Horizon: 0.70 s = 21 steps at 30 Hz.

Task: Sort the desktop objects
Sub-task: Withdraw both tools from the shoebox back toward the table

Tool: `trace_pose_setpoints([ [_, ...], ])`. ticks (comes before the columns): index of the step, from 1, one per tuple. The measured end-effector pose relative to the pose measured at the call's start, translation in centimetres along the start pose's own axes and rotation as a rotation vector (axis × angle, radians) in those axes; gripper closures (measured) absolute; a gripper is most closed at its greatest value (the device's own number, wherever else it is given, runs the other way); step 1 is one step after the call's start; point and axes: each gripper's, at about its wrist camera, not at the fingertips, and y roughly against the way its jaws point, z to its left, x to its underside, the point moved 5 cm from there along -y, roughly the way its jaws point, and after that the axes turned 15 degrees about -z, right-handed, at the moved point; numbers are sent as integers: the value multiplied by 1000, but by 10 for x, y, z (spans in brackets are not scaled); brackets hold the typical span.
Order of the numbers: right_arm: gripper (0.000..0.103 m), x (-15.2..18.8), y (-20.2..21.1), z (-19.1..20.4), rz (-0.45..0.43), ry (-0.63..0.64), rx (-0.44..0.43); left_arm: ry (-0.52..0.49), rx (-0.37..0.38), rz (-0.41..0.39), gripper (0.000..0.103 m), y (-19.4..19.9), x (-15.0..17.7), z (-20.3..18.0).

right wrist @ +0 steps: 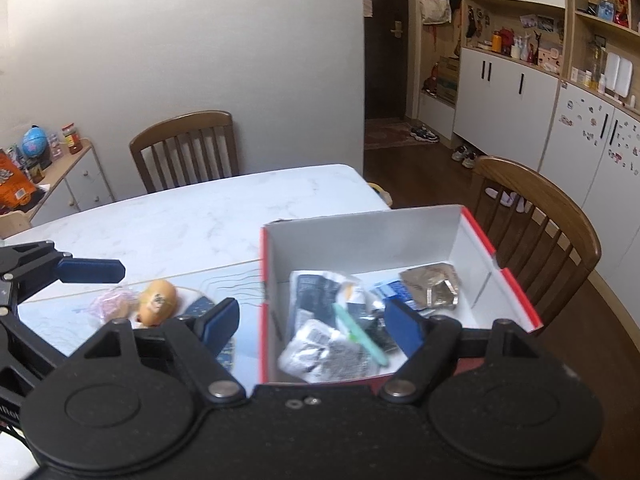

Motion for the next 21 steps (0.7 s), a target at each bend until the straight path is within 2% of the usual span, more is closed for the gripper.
trace_pose_setpoints([
  [10,23,4,3,52,-6,17,-38,-8,-102,-52,0,41,9,35],
  [21,23,4,-14,108,0,37,-105,20,-222,-82,0,80,24,88],
])
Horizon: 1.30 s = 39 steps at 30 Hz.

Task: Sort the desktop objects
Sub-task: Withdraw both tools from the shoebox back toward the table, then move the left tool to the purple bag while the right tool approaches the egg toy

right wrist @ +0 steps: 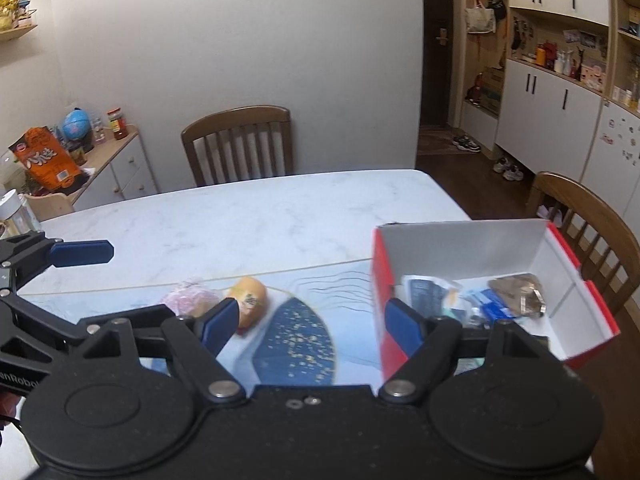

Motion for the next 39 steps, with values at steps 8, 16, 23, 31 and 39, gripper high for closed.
trace_pose_setpoints([
  [8,23,4,-31,29,24,10,-35,31,-72,16,0,4,17,41],
  [16,23,18,-61,47,71,13,-62,31,-111,52,0,-8,38,67],
  [23,23,32,-91,52,115,4,-69,33,-132,95,0,-29,63,88],
  [31,24,49,-122,60,172,11,-85,45,-131,142,0,-56,87,106],
  [39,25,57,-147,56,179,-3,-73,51,-133,169,0,-77,104,115],
])
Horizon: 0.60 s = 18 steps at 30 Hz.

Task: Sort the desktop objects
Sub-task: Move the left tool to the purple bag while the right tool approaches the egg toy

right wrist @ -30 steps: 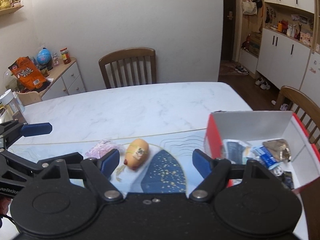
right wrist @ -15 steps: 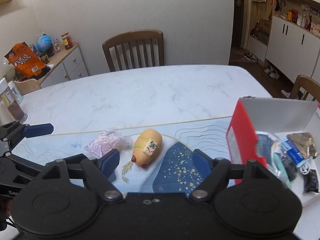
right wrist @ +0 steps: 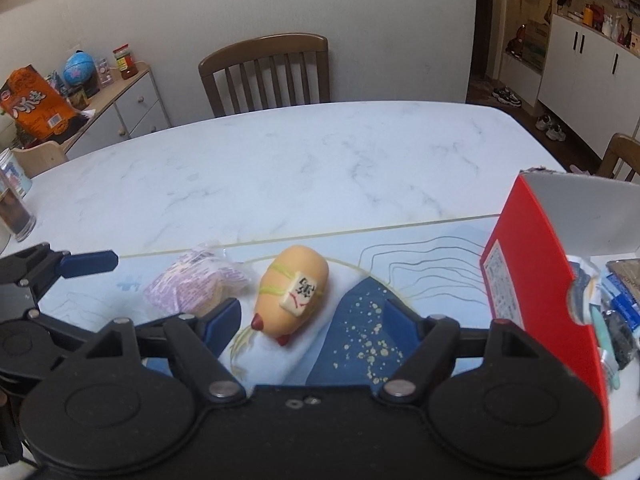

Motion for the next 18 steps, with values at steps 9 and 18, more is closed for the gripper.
trace_pose_setpoints([
  [9,25,-1,-27,6,11,41,-27,9,-7,27,1,-22,10,7],
  [18,28,-1,-55,7,37,22,-20,23,-3,49,2,-36,17,14],
])
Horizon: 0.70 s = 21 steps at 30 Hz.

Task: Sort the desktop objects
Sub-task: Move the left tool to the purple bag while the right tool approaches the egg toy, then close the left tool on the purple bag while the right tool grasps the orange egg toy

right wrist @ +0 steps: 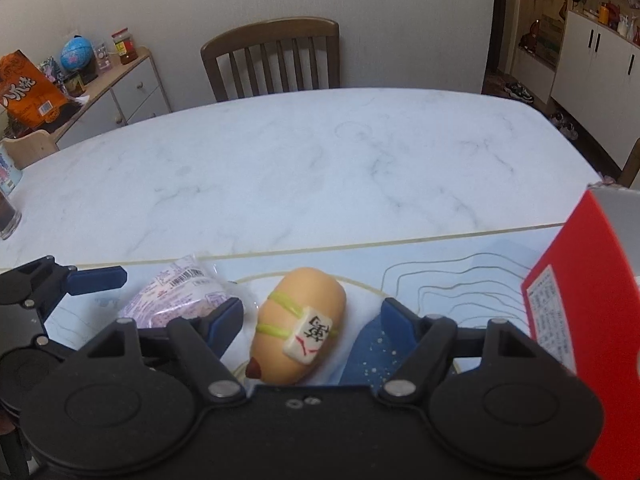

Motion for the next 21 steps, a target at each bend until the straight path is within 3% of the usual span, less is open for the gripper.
trace_pose_setpoints([
  [11,42,10,-16,1,38,-3,4,9,15,20,13,-9,4,1],
  [13,45,10,-16,2,40,-1,1,13,19,26,23,-10,5,2],
  [21,50,9,-17,4,46,2,-1,22,26,34,35,-11,3,1],
])
